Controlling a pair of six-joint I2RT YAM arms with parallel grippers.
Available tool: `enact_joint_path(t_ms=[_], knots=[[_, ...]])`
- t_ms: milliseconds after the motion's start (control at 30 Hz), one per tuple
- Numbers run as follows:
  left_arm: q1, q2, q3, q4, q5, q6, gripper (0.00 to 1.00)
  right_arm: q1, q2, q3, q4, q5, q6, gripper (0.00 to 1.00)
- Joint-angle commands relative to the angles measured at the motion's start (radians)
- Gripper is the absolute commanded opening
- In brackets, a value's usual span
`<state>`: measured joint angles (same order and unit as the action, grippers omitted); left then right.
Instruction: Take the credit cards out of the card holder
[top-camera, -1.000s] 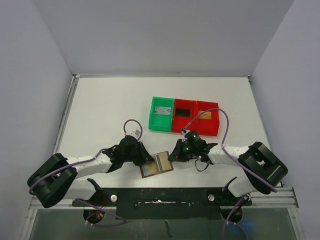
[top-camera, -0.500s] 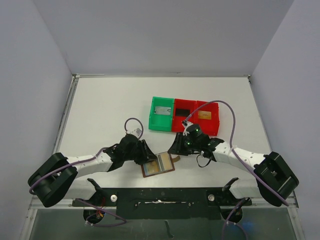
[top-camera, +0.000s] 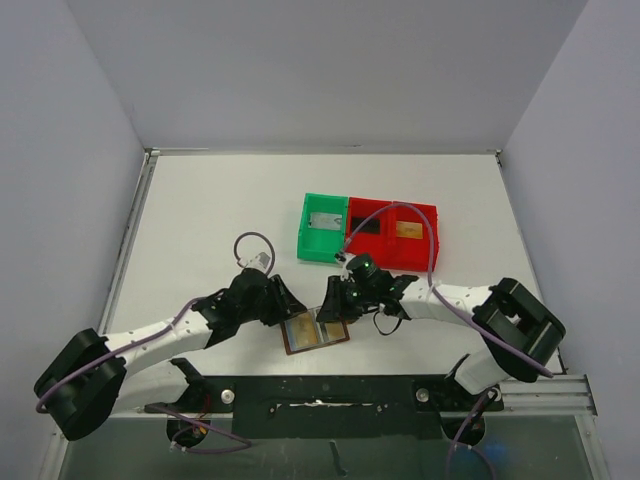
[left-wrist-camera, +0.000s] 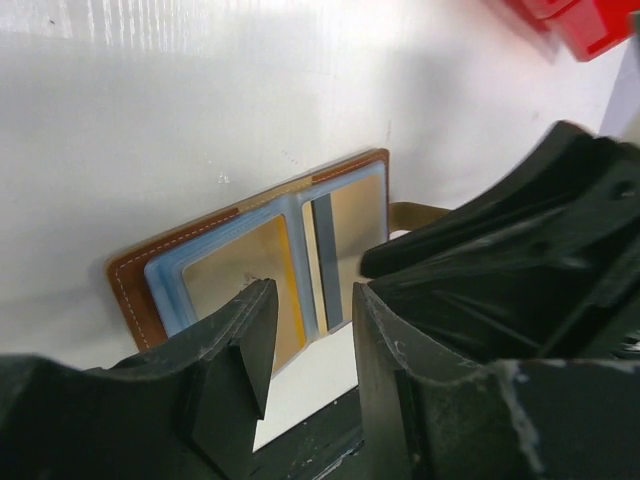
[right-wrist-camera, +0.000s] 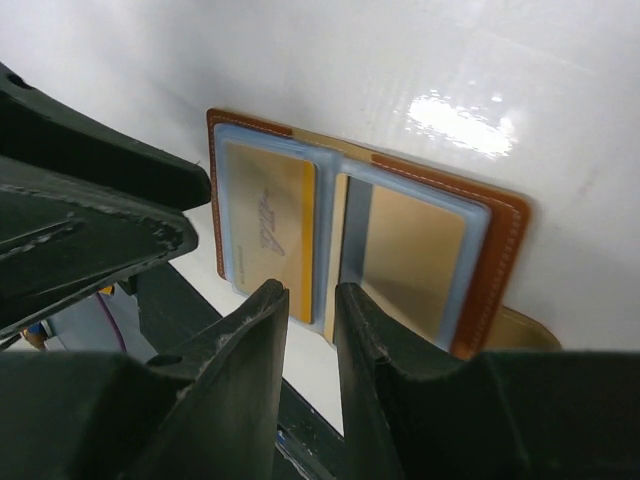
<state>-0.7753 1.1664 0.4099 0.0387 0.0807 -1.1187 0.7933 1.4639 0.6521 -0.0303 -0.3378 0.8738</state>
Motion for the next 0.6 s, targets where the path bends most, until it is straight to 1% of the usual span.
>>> enact_joint_path(t_ms=[0, 100, 167, 367, 467, 567], knots=[[0.008, -0.078, -0.03, -0.032, -0.044, -0.019, 0.36, 0.035, 0.064, 0.067, 0.119, -0.047, 0.016, 0.27], [0.01, -0.08, -0.072, 0.034, -0.002, -0.029, 0.36, 0.045, 0.113, 0.084, 0.109, -0.041, 0.026, 0.27], [0.01, -0.061, -0.073, 0.064, 0.022, -0.028, 0.36, 0.047, 0.132, 0.084, 0.1, -0.033, 0.032, 0.28], [0.004, 0.018, -0.042, 0.029, 0.036, 0.007, 0.35, 0.049, 0.161, 0.064, 0.097, -0.027, 0.043, 0.28], [0.003, 0.046, -0.029, 0.026, 0.043, 0.02, 0.31, 0.049, 0.165, 0.046, 0.119, -0.035, 0.049, 0.27], [0.002, 0.063, -0.012, -0.006, 0.032, 0.033, 0.25, 0.049, 0.162, 0.036, 0.141, -0.043, 0.058, 0.23]])
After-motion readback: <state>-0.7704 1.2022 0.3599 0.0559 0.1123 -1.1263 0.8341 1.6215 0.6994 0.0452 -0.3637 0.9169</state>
